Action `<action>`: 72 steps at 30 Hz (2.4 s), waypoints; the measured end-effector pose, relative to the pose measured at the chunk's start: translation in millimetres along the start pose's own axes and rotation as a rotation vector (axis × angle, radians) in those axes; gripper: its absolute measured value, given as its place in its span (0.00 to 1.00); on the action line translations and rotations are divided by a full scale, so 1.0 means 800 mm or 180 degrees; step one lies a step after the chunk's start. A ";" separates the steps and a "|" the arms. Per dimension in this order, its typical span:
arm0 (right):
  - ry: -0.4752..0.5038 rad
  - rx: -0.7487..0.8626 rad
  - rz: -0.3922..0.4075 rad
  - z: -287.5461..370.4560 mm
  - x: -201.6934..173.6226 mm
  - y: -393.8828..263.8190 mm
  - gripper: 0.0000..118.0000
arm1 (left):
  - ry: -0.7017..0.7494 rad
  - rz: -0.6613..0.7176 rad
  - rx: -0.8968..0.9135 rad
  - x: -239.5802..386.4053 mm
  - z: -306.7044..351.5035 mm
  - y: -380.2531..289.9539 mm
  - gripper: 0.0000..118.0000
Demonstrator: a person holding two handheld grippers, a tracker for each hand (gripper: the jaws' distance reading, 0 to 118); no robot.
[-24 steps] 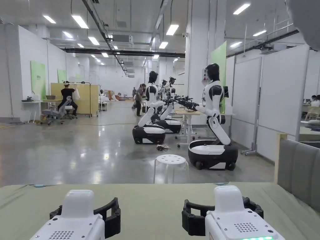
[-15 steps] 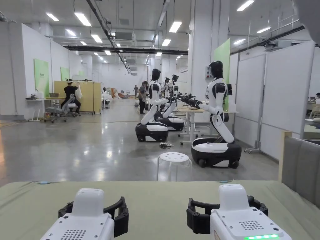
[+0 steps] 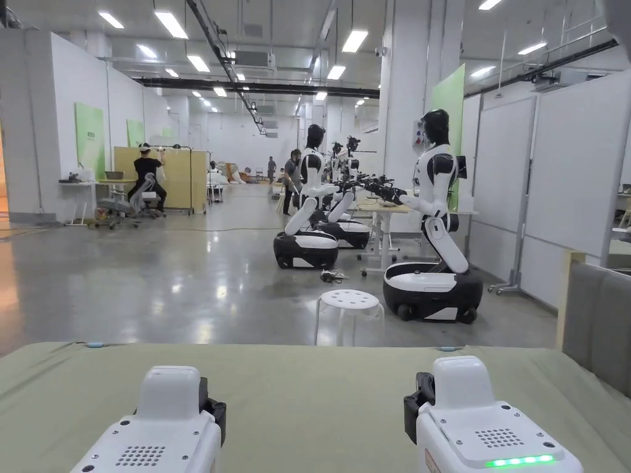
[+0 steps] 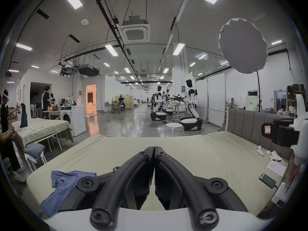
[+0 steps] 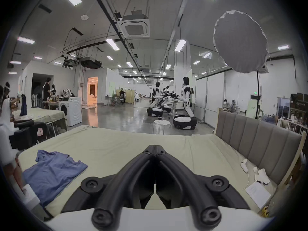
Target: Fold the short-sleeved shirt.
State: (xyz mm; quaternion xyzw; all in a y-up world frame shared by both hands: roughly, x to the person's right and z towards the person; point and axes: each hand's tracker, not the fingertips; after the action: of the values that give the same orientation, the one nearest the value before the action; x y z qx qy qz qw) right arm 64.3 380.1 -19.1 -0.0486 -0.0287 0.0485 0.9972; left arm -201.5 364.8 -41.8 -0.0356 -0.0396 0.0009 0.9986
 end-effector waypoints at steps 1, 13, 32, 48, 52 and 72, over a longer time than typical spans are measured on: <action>0.0073 -0.0005 0.0057 -0.002 -0.008 0.001 0.01 | 0.0058 0.0025 0.0006 -0.013 0.006 0.001 0.03; 0.1476 -0.0045 0.0000 -0.026 -0.215 -0.006 0.01 | 0.1154 -0.0063 -0.0473 -0.196 0.063 -0.042 0.03; 0.1492 -0.0873 0.0082 -0.144 -0.253 -0.120 0.01 | 0.0944 0.0908 -0.3102 -0.362 -0.219 -0.283 0.80; 0.1332 -0.0952 -0.0103 -0.145 -0.195 -0.129 0.01 | 0.0395 0.0731 -0.2057 -0.302 -0.167 -0.232 0.09; 0.1100 -0.0955 -0.0141 -0.134 -0.144 -0.130 0.01 | -0.0135 0.0738 -0.1965 -0.219 -0.198 -0.212 0.09; -0.0249 -0.1126 -0.0494 -0.067 0.157 -0.183 0.01 | -0.2029 0.0227 -0.2287 0.307 -0.277 -0.212 0.09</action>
State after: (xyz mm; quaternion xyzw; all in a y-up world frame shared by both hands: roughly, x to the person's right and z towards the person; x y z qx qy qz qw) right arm 206.1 242.5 -51.0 -0.2188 -0.0792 -0.0324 0.9720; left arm 60.7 180.8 -230.6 -0.3776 -0.3403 0.0323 0.8606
